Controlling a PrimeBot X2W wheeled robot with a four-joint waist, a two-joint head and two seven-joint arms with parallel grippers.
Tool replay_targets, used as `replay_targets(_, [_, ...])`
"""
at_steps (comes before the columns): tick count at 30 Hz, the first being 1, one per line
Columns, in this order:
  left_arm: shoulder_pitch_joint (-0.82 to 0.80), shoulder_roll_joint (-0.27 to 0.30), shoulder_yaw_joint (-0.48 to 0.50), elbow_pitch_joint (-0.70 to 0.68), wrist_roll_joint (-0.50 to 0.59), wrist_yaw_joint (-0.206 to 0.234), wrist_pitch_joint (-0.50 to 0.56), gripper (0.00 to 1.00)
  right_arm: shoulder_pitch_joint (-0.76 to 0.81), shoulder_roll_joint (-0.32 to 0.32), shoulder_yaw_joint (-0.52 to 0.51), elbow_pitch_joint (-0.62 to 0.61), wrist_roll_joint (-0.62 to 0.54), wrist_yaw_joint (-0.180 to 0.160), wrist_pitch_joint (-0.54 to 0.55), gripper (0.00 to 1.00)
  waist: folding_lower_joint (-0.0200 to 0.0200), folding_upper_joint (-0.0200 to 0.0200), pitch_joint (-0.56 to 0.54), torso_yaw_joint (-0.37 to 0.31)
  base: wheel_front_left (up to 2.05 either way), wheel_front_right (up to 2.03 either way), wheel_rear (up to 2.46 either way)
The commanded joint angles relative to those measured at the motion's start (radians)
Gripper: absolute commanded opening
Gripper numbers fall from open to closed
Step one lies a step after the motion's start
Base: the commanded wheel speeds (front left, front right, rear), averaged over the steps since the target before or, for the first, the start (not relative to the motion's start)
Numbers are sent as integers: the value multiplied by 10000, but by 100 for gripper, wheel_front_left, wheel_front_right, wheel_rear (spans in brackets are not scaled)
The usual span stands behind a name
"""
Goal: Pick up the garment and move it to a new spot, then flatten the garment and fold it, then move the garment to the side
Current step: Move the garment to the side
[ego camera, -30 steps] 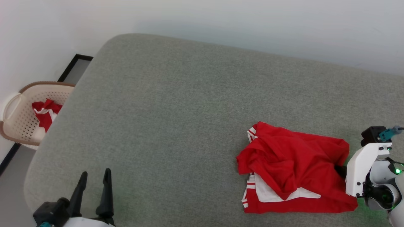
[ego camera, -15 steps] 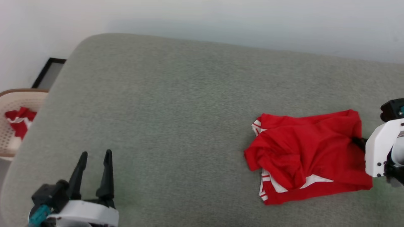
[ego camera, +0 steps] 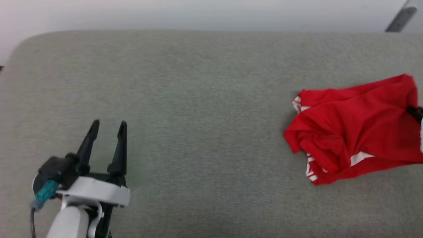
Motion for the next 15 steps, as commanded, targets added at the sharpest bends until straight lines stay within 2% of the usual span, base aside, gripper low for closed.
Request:
replay_targets(1, [-308,99,-96,55,65,-64,-7,100,-226,-137,3,-8,91,-17,-63,0,0,0,701,-778,0,0,0])
replay_targets(8, [-1422,384,-834,217,146,-57,-7,100,-1116,-958,296,410,38,-17,-890,0,0,0,1551,-1671,0,0,0])
replay_targets(15, [-2291,680,-1514,435,38,-60,13,100,-1965,-1608,771,1439,-379,-17,-2109,0,0,0,2167,-2130,0,0,0])
